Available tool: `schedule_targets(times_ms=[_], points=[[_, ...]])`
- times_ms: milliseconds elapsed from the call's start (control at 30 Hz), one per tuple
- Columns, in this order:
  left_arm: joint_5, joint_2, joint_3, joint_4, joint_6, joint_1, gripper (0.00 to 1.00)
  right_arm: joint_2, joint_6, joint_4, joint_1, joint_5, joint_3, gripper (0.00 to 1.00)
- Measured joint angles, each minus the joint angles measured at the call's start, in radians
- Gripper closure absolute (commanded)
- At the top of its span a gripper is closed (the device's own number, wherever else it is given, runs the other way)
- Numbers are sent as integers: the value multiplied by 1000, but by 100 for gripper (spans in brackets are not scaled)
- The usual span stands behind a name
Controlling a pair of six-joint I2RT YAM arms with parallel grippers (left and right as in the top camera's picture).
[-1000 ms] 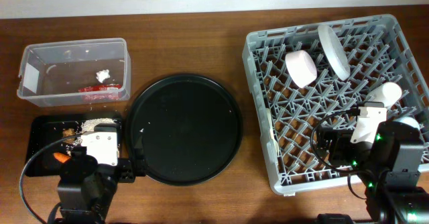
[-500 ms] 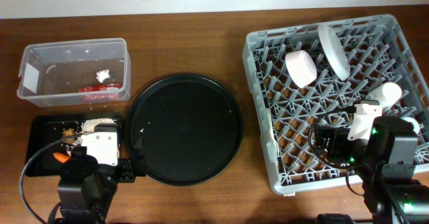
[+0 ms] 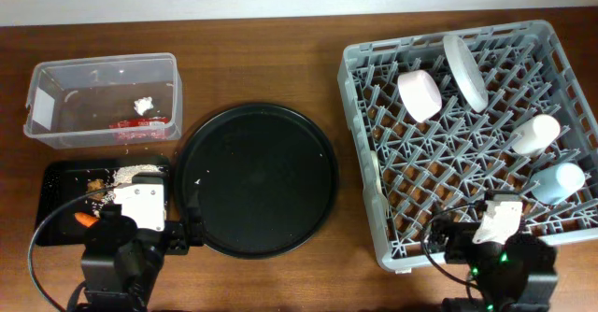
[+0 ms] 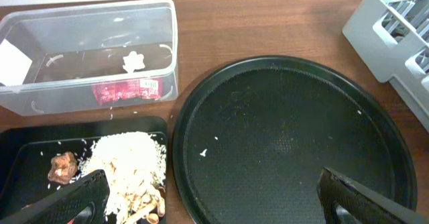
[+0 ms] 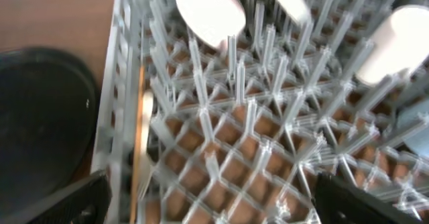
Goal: Sort waste into correct bins and load items into the dishwasher rack
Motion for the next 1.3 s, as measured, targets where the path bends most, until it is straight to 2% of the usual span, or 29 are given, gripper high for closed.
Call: schedule_targets(times_ms=[200,500,600,800,1300], points=[[0,0,-2,0,-3,0,1,-225,0,341,38,15,-254,1],[0,0,-2,0,-3,0,1,-241,0,944,74,45,-520,1],[0,0,-2,0,-3,0,1,-242,0,929,74,55,-541,1],[0,0,-2,0,-3,0,1,-242,0,755,74,64,-549,1],[0,0,-2,0,-3,0,1,-241,0,755,74,65,-549,1]])
